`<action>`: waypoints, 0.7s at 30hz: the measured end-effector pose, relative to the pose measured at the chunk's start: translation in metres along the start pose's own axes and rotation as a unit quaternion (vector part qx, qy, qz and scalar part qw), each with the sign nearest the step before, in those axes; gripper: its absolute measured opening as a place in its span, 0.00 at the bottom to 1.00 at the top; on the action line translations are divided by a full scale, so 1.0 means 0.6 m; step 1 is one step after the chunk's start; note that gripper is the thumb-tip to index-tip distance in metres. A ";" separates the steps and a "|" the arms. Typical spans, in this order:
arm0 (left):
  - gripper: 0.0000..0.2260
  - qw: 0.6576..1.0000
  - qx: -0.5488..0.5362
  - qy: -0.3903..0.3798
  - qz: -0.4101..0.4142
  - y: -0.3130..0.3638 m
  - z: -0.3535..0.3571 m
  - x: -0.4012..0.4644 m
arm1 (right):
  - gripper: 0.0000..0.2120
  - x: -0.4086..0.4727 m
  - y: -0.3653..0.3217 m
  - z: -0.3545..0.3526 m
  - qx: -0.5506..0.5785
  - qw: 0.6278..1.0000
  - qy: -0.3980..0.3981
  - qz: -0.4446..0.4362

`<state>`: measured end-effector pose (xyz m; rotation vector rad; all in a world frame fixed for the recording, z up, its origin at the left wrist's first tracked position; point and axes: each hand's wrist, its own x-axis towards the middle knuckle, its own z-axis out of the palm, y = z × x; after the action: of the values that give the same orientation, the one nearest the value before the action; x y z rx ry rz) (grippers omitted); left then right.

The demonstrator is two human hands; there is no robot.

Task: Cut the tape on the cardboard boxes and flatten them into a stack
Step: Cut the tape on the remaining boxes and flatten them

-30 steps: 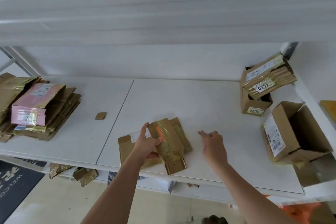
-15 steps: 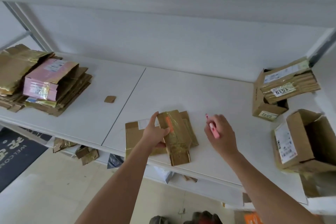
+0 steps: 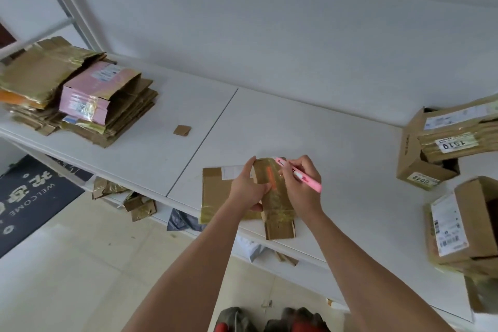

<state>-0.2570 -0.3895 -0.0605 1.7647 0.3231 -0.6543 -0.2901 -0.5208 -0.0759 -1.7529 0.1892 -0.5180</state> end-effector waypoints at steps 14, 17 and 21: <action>0.36 1.000 0.003 -0.015 0.015 -0.006 -0.005 0.003 | 0.06 0.001 0.017 0.005 -0.082 0.994 -0.044 -0.050; 0.35 1.000 0.012 -0.014 0.018 -0.006 -0.005 0.000 | 0.06 0.001 0.017 0.006 -0.089 0.993 -0.042 -0.058; 0.35 1.000 0.014 -0.014 0.017 -0.006 -0.006 0.000 | 0.07 0.006 0.024 0.011 -0.112 0.990 -0.061 -0.057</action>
<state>-0.2579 -0.3853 -0.0626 1.7826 0.2654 -0.6620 -0.2821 -0.5202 -0.0901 -2.0173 0.0626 -0.4857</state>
